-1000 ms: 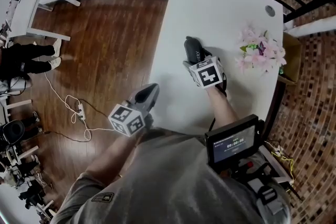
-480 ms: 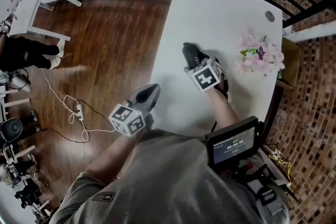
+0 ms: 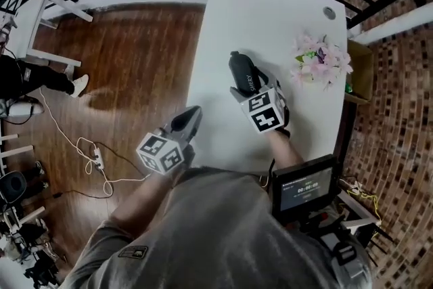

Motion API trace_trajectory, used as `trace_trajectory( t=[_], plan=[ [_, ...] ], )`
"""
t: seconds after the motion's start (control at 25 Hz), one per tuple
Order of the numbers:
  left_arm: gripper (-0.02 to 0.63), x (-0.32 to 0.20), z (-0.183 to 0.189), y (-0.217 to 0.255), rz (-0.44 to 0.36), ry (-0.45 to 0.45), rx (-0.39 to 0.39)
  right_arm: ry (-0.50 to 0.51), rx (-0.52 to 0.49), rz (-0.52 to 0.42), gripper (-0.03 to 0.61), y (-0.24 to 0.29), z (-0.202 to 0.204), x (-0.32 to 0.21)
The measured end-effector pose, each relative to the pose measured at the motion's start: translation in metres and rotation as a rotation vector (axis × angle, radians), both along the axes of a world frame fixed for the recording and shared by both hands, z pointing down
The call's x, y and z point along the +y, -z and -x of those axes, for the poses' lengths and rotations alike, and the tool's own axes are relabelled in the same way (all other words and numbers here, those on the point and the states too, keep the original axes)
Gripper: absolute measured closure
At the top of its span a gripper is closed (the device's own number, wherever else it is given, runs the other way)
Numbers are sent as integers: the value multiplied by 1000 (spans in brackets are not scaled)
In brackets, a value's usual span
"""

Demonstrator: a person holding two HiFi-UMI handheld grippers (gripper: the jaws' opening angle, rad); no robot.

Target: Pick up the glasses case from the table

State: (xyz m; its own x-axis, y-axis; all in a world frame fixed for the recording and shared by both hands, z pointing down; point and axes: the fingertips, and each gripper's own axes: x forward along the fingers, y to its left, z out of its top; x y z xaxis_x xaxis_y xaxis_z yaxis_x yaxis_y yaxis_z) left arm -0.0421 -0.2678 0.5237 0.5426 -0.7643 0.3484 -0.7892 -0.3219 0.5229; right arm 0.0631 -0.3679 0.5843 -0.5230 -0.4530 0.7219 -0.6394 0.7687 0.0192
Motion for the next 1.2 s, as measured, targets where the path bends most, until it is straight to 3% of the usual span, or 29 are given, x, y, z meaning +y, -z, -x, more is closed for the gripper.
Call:
trace_trajectory(
  t=[0.36,0.6,0.92,1.2],
  plan=[
    [612,19,-9,30,-103,-103,56,-176,-173,-168,179,84,-14,42],
    [612,63,10,54,-171,-157,96,-275,-281,-269,181,135,-1,101],
    [612,126,38,81,-242,-210,122,-397,-372,-337,181,171,5,189],
    [612,163,31,102,-278,-264,149,-447,-404,-350,181,189,-4,250]
  ],
)
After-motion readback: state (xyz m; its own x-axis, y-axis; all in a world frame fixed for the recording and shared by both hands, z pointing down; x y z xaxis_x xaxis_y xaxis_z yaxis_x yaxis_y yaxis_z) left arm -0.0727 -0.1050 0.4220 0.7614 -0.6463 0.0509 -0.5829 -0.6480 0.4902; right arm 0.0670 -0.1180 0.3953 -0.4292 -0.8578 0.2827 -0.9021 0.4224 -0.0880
